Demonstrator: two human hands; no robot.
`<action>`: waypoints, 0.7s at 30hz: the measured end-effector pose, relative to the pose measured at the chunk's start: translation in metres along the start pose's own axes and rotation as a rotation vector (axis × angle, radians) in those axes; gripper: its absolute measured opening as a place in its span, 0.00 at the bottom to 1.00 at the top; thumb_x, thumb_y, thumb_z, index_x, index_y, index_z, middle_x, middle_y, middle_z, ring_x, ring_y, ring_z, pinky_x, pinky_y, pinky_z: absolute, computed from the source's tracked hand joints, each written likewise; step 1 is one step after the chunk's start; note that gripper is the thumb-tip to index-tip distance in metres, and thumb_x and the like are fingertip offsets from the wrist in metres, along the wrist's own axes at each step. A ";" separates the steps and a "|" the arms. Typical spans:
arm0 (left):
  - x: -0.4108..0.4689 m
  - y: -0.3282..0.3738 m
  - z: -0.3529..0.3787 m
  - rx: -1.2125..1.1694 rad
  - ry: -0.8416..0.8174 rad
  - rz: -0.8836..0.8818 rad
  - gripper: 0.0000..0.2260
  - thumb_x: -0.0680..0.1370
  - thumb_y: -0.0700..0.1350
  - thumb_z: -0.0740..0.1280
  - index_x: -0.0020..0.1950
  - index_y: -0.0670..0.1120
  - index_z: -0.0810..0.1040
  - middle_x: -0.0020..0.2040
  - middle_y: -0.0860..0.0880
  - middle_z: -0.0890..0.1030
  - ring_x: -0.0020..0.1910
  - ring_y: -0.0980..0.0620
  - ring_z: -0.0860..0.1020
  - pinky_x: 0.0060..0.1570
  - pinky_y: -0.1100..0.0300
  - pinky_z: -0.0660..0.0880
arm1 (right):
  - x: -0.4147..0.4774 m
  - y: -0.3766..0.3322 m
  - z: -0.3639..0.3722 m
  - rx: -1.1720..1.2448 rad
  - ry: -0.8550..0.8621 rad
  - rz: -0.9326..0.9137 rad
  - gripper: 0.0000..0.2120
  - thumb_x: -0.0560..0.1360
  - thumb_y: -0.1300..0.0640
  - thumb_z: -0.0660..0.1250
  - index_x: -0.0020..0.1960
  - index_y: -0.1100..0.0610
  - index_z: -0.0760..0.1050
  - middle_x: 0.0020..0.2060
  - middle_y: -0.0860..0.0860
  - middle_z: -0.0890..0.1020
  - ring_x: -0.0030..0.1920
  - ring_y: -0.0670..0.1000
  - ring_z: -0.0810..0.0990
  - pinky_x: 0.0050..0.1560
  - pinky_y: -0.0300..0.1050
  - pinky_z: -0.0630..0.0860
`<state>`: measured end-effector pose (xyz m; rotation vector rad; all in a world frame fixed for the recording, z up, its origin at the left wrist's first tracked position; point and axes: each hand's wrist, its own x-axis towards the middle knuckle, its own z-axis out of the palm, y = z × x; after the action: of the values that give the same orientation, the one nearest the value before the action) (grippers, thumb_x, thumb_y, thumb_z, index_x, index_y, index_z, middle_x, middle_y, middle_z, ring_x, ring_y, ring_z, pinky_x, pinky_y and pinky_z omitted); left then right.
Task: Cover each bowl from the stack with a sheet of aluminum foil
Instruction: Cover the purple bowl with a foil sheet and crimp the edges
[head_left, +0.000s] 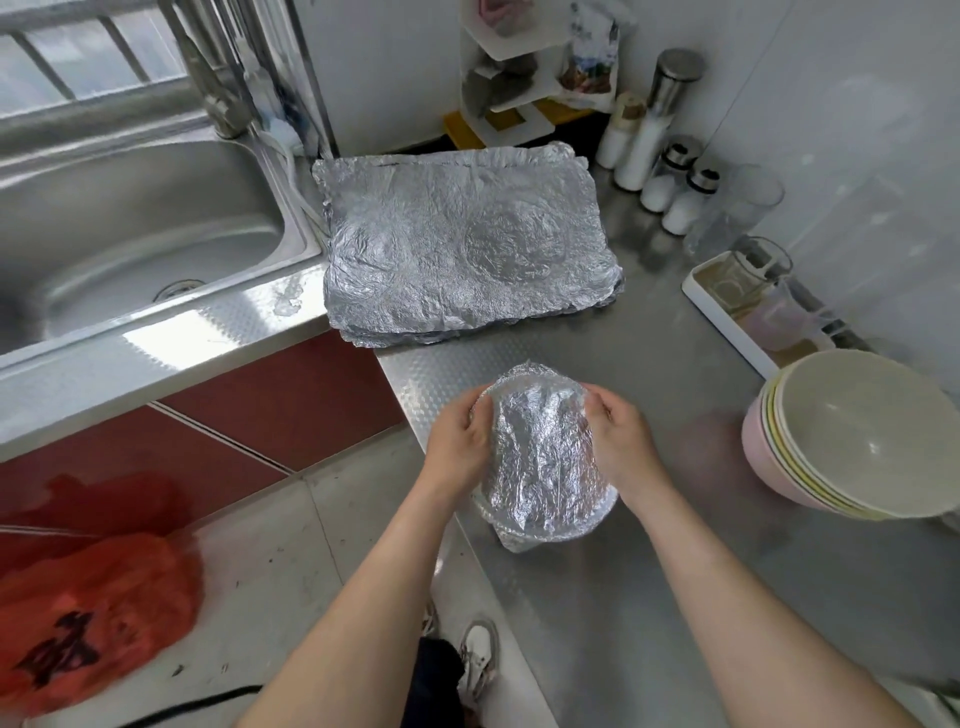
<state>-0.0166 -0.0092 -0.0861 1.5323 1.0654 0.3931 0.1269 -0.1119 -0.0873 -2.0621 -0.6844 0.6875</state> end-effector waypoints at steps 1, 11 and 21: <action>-0.004 -0.001 0.002 -0.002 0.026 0.000 0.12 0.84 0.45 0.57 0.48 0.45 0.78 0.32 0.57 0.73 0.30 0.63 0.68 0.34 0.64 0.67 | 0.002 0.001 -0.001 -0.029 -0.020 -0.009 0.14 0.83 0.57 0.55 0.59 0.60 0.77 0.50 0.61 0.82 0.51 0.59 0.79 0.56 0.53 0.73; -0.039 0.006 0.015 -0.273 0.194 -0.228 0.24 0.82 0.48 0.61 0.77 0.49 0.61 0.74 0.53 0.67 0.71 0.55 0.66 0.66 0.62 0.61 | 0.038 -0.017 -0.037 -0.380 -0.286 -0.069 0.16 0.81 0.48 0.60 0.65 0.51 0.75 0.59 0.48 0.80 0.59 0.50 0.77 0.60 0.45 0.72; -0.003 0.018 0.019 0.077 -0.043 -0.077 0.21 0.84 0.45 0.58 0.77 0.47 0.61 0.75 0.50 0.66 0.71 0.55 0.66 0.65 0.66 0.60 | 0.012 0.014 -0.033 -0.093 -0.116 0.040 0.12 0.80 0.52 0.62 0.41 0.55 0.79 0.22 0.39 0.69 0.26 0.39 0.66 0.32 0.37 0.63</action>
<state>0.0035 -0.0220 -0.0737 1.5559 1.1136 0.2676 0.1611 -0.1286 -0.0851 -2.1390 -0.7552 0.8176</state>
